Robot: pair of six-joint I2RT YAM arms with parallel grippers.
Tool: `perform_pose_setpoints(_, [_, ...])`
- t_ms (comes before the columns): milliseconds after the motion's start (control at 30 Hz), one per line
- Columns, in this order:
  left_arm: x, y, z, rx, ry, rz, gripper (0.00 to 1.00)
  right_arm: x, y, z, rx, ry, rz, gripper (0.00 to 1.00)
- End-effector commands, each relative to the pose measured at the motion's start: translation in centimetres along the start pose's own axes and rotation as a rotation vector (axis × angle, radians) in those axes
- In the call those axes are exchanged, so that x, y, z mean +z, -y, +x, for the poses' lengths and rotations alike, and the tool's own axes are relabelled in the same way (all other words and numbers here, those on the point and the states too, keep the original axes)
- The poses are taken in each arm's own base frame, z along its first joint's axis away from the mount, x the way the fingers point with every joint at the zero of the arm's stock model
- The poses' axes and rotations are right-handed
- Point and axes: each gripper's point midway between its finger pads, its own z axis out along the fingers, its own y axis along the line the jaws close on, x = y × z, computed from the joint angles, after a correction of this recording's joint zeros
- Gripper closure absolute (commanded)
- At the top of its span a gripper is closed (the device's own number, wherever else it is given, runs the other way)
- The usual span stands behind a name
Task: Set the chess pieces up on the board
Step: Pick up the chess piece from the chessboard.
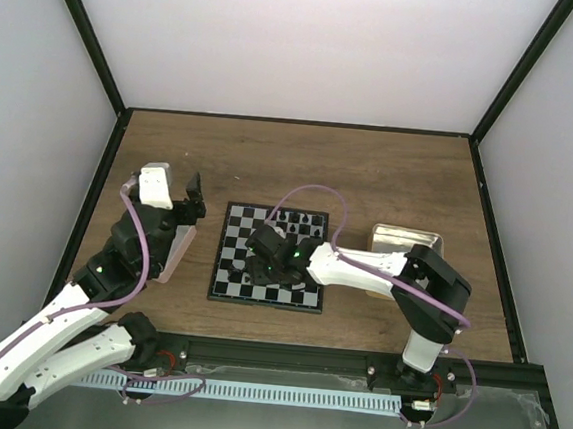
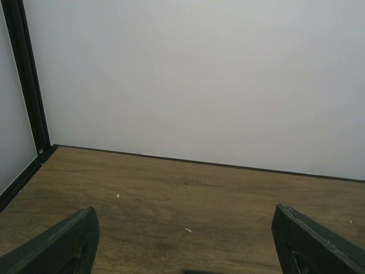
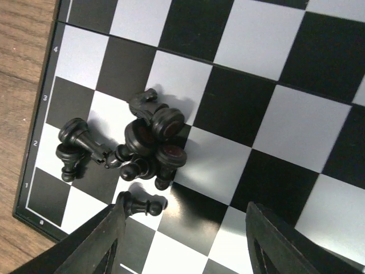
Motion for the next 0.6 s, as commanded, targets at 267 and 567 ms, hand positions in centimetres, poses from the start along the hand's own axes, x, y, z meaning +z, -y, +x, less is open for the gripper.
perform_pose_setpoints(267, [-0.6, -0.7, -1.4, -0.037, 0.033, -0.021, 0.15, -0.1, 0.4, -0.3, -0.051, 0.012, 0.056, 0.5])
perform_pose_setpoints(567, [-0.9, -1.0, -1.6, -0.036, 0.041, -0.026, 0.15, 0.4, -2.3, -0.9, -0.074, 0.006, -0.051, 0.53])
